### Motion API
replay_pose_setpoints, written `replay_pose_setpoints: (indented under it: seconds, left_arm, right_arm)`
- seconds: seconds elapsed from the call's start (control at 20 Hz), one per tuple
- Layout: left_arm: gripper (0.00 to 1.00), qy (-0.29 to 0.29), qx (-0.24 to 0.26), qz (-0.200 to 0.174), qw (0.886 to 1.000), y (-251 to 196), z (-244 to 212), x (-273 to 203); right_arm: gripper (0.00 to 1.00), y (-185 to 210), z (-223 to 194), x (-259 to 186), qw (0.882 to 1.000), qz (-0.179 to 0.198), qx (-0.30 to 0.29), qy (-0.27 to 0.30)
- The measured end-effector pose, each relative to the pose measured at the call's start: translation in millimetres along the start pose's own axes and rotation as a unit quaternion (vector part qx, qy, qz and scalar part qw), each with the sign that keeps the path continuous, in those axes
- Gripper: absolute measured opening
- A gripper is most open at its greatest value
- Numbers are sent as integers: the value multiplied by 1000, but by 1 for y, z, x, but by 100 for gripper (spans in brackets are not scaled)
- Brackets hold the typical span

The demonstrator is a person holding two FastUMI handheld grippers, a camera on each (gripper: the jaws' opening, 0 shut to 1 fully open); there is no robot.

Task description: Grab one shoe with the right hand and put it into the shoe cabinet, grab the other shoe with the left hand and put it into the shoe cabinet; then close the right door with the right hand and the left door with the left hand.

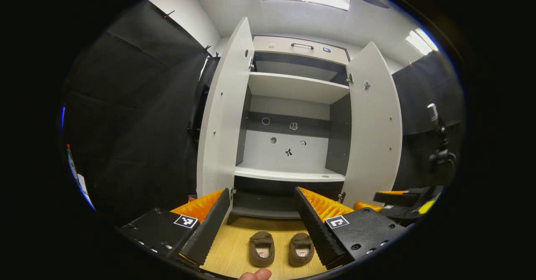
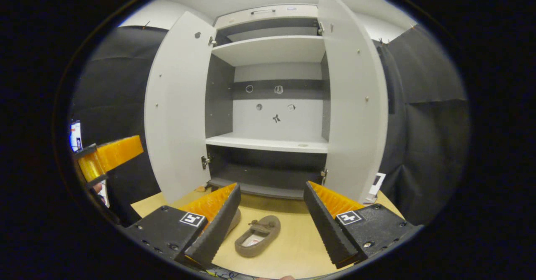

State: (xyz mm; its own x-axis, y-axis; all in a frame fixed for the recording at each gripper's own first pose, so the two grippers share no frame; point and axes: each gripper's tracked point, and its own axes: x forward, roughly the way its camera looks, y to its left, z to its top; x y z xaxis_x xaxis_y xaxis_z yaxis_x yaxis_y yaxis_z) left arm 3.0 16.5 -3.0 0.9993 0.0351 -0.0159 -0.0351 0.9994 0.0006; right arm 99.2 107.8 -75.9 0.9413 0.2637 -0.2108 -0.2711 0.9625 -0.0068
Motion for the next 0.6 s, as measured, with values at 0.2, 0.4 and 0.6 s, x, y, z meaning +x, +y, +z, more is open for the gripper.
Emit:
replay_pose_setpoints:
  seconds: [0.2,0.4,0.6]
  left_arm:
    - [94,3,0,2,1000,6,-1,-1]
    - [94,7,0,10,1000,16,-3,-1]
    - [94,11,-2,24,1000,30,-5,-1]
  right_arm:
    - [95,28,-53,45,997,31,-10,63]
    - [95,48,-120,76,989,49,-22,136]
    - [83,56,-180,100,977,51,-27,203]
